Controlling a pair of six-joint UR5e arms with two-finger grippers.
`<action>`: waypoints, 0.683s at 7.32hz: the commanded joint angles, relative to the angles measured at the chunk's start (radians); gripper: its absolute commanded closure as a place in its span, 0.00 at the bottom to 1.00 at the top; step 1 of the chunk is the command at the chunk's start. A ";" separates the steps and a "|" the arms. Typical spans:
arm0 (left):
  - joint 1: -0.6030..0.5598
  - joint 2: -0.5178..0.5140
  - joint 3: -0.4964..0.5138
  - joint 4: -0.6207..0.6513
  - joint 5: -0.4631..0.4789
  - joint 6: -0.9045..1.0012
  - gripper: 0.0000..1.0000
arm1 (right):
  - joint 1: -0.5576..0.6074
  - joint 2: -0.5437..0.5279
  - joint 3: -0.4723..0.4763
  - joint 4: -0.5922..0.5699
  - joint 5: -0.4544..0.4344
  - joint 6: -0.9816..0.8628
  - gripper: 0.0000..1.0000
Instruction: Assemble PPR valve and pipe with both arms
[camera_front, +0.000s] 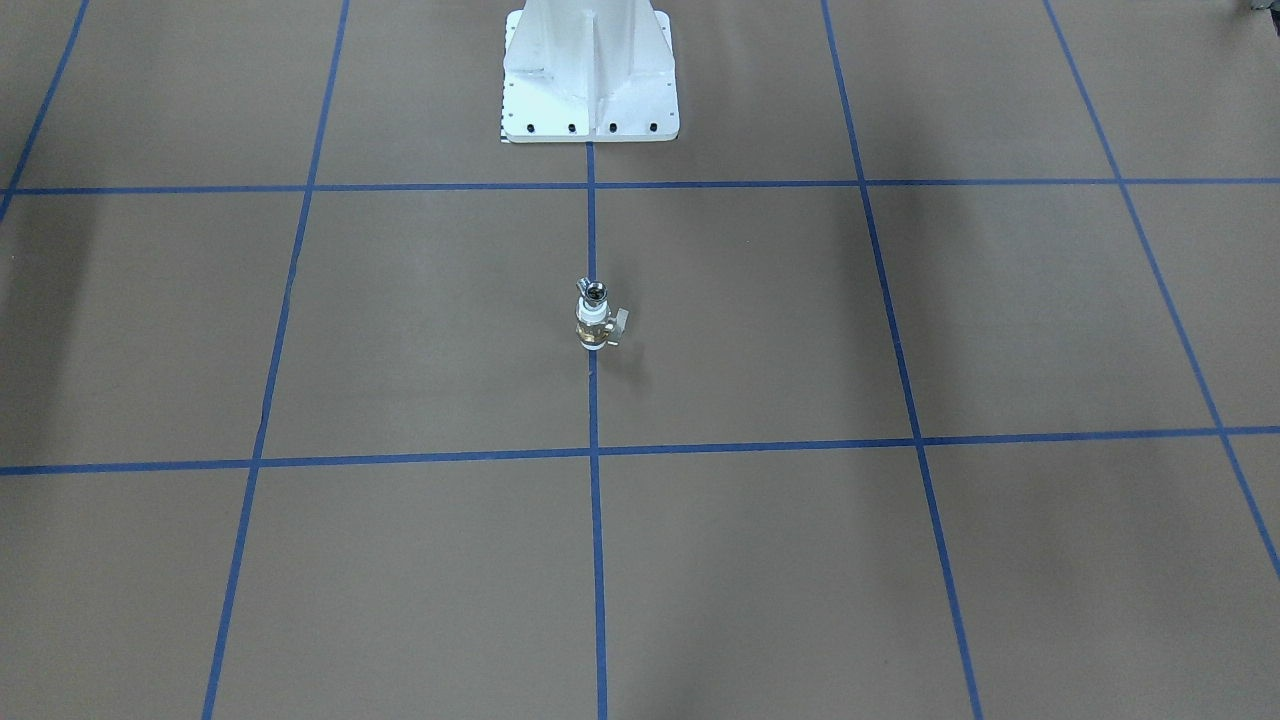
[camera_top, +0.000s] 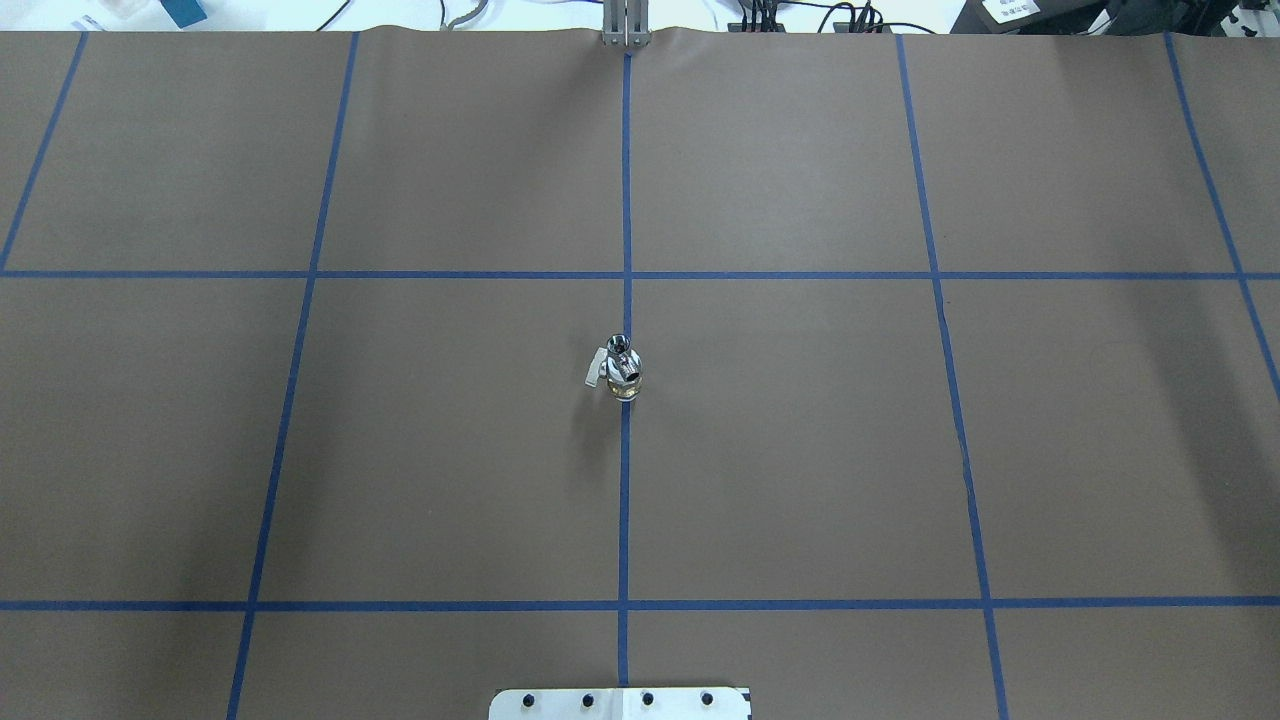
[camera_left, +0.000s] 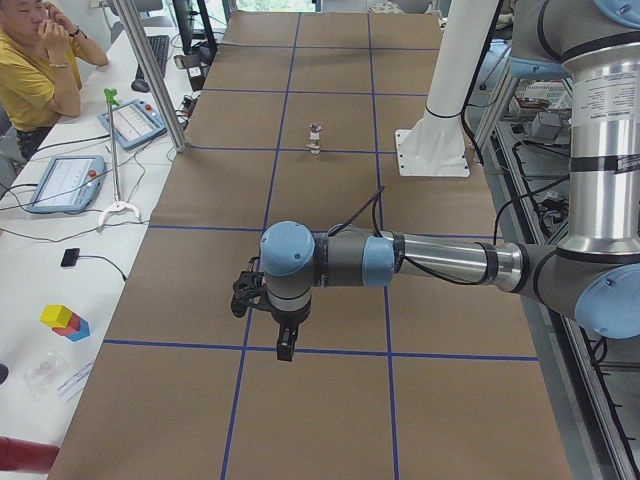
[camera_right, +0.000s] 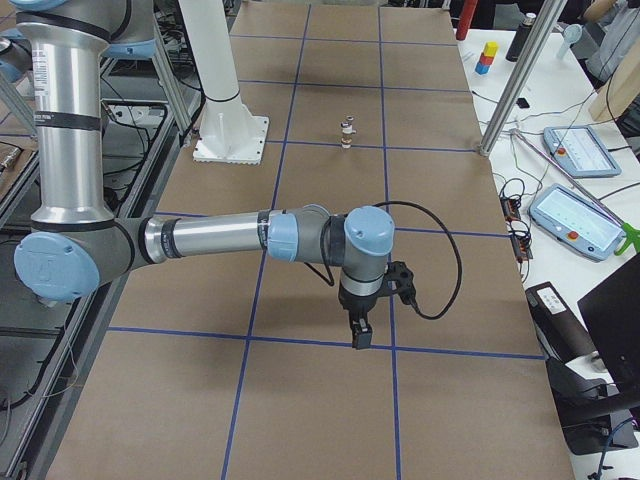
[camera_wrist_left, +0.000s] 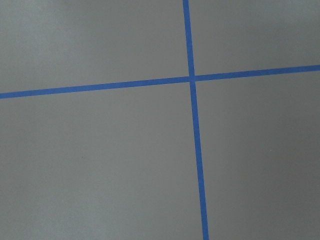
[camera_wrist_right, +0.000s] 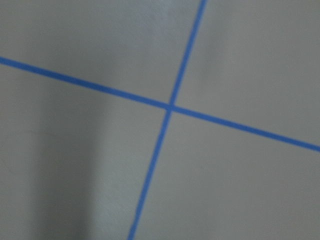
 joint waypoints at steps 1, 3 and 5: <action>0.002 0.003 -0.001 -0.012 -0.007 0.006 0.00 | 0.107 -0.072 0.003 0.010 0.052 0.001 0.00; 0.000 0.008 -0.029 -0.011 0.003 0.008 0.00 | 0.107 -0.073 0.014 0.012 0.112 0.069 0.00; 0.002 0.009 -0.029 -0.008 0.003 0.010 0.00 | 0.107 -0.072 0.016 0.015 0.112 0.115 0.00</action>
